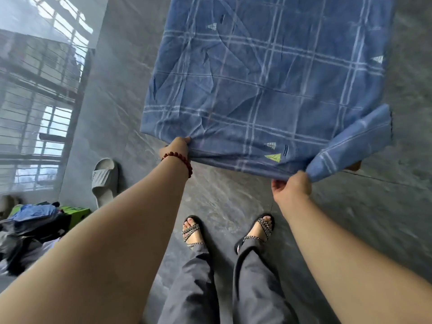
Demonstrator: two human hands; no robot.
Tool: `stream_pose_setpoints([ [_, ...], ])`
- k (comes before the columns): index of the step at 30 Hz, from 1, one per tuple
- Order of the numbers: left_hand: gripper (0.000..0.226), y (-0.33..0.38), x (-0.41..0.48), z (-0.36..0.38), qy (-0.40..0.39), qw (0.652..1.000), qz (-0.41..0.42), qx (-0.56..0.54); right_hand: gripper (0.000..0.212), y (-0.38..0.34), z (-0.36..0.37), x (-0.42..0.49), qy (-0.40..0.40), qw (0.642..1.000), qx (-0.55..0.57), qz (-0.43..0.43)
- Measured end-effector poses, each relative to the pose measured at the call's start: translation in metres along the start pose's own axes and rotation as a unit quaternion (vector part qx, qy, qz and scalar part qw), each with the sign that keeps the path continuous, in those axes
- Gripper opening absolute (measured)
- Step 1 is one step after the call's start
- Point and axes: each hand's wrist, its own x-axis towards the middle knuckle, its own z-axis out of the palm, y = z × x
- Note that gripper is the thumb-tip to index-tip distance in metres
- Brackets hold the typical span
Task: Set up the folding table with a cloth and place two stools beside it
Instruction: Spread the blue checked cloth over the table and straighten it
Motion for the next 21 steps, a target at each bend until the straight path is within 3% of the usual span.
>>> stream_pose_setpoints([
  [3,0.061,0.002,0.009,-0.012,-0.063,0.995,-0.021,-0.078,0.035,0.011,-0.013,0.008,0.025,1.0,0.004,0.002],
  [6,0.057,0.001,0.013,-0.015,-0.096,0.985,-0.032,-0.138,0.04,0.025,-0.018,0.006,-0.006,1.0,0.012,0.009],
  [9,0.044,-0.003,0.014,-0.014,-0.098,0.988,-0.045,-0.115,0.04,0.037,-0.013,-0.003,-0.052,0.998,0.012,0.037],
  [13,0.028,-0.004,0.011,-0.018,-0.114,0.988,-0.06,-0.081,0.021,0.053,0.007,-0.016,-0.101,0.99,-0.053,0.078],
  [18,0.018,-0.002,0.012,-0.026,-0.147,0.981,-0.076,-0.1,0.031,0.075,0.034,-0.033,-0.178,0.963,-0.161,0.12],
  [21,0.013,0.001,0.009,-0.028,-0.16,0.976,-0.085,-0.12,0.027,0.083,0.045,-0.038,-0.189,0.963,-0.149,0.121],
])
